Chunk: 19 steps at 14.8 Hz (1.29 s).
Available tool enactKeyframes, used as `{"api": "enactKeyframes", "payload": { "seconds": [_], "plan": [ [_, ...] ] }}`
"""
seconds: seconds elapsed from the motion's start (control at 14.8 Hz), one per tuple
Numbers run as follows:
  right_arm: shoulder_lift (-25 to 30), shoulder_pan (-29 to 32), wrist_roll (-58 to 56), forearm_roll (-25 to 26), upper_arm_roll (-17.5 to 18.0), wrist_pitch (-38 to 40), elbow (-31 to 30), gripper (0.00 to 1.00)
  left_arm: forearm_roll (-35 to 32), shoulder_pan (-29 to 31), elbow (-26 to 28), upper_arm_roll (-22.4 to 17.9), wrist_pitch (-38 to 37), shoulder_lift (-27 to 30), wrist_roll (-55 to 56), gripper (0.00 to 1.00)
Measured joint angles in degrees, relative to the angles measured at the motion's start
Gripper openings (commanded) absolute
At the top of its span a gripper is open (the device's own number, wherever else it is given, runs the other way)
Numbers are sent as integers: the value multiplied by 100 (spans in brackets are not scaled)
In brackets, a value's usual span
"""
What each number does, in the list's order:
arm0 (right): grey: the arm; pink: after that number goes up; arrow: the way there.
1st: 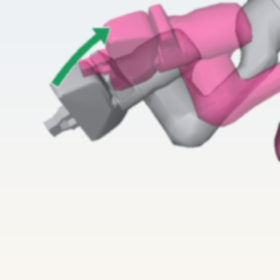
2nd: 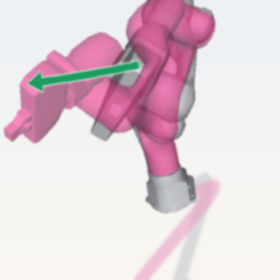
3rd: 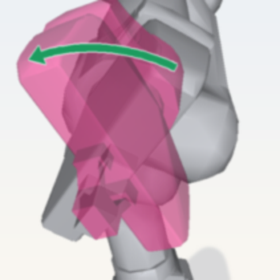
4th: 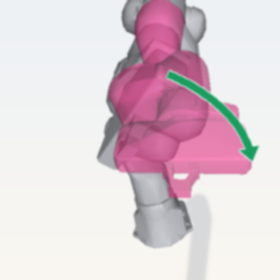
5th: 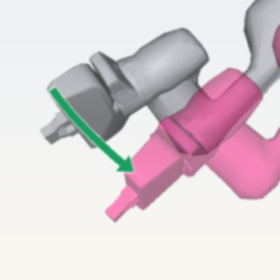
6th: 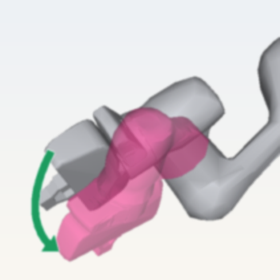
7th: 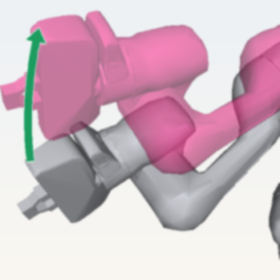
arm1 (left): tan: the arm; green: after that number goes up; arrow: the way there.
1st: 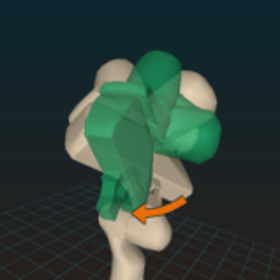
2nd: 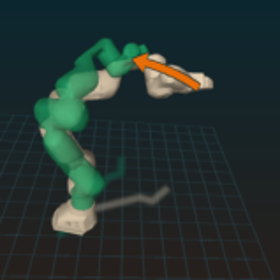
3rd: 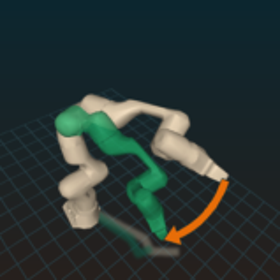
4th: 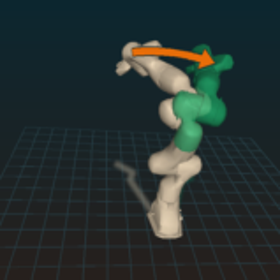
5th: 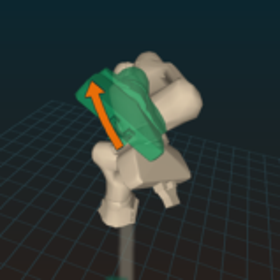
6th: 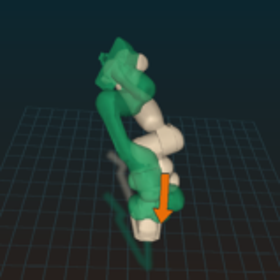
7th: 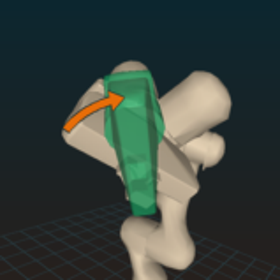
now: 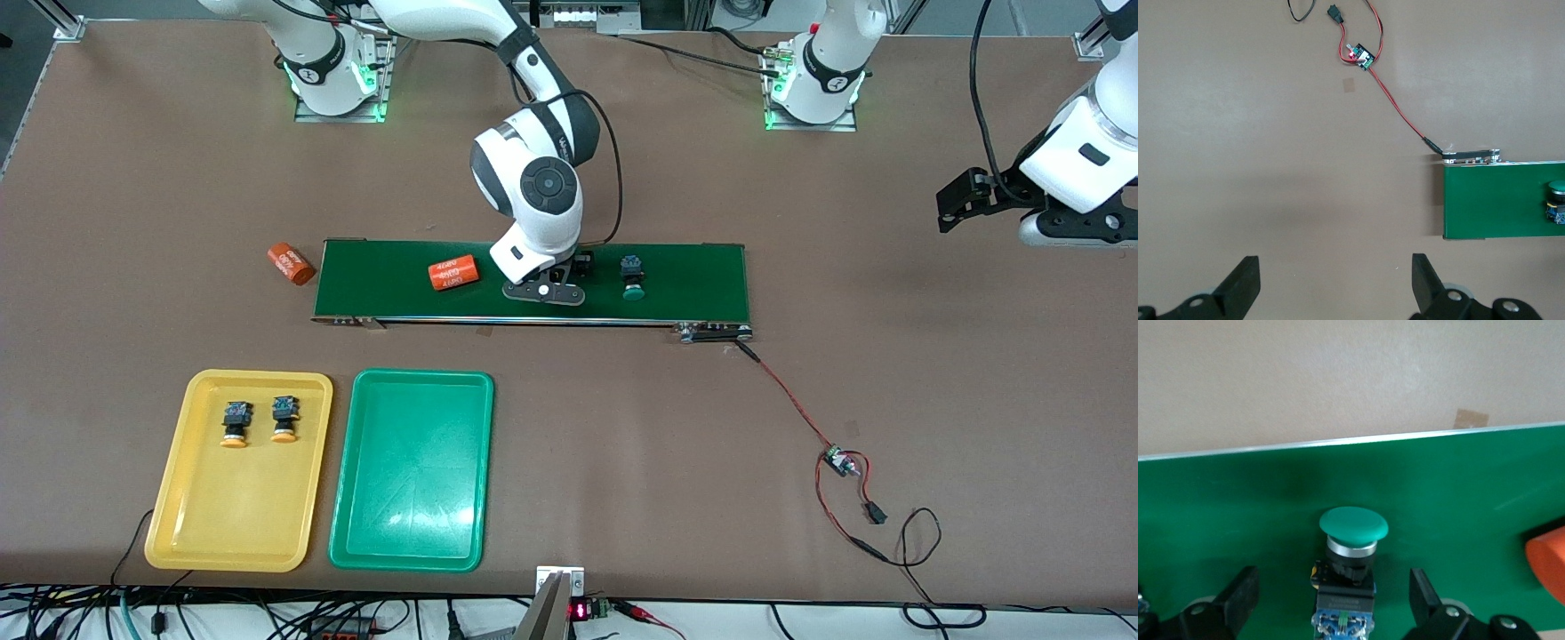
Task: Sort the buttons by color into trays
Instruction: 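Lower the right gripper and grasp a green button on the belt, then carry the green button to the green tray with the right gripper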
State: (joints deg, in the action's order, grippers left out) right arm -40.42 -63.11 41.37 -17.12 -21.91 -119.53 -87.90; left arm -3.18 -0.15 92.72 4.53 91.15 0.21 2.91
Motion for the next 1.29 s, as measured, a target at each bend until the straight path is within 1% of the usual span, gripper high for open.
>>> {"api": "enactKeyframes", "payload": {
  "seconds": [0.07, 0.14, 0.2, 0.27, 0.34, 0.41, 0.47, 0.68, 0.81, 1.08, 1.29],
  "plan": [
    [-3, 2, 1, 0, 11, -18, -44, 54, 0, 0, -1, 0, 0, 0, 0, 100],
    [-6, 2, 1, 0, 16, -26, -69, 40, 0, -1, -1, 1, 0, 0, 0, 100],
    [-7, 4, 1, 0, 16, -26, -80, 27, 0, -2, -3, 2, 0, 0, 2, 100],
    [-7, 10, 2, 0, 16, -26, -81, 18, 0, -3, -4, 3, 0, 0, 5, 100],
    [-7, 15, 4, 0, 16, -26, -81, 11, 0, -6, -5, 4, 0, 0, 8, 100],
    [-6, 20, 5, 0, 16, -26, -81, 8, 0, -12, -5, 5, 0, 0, 12, 100],
    [-4, 23, 5, 0, 16, -26, -80, 6, 0, -17, -5, 5, 0, 0, 15, 100],
    [58, 70, 39, -73, 13, -55, -52, 5, 0, -33, -5, 5, 0, 0, 19, 100],
    [177, 207, 46, -151, -6, -68, -35, 3, 0, -38, -5, 6, 0, 0, 19, 100],
    [348, 807, 28, -157, -83, -119, 49, 1, 0, -42, -6, 13, 0, 0, 19, 100],
    [308, 1303, -161, 90, -157, -271, 189, 0, 0, -48, -7, 21, 0, 0, 21, 100]
  ]
}}
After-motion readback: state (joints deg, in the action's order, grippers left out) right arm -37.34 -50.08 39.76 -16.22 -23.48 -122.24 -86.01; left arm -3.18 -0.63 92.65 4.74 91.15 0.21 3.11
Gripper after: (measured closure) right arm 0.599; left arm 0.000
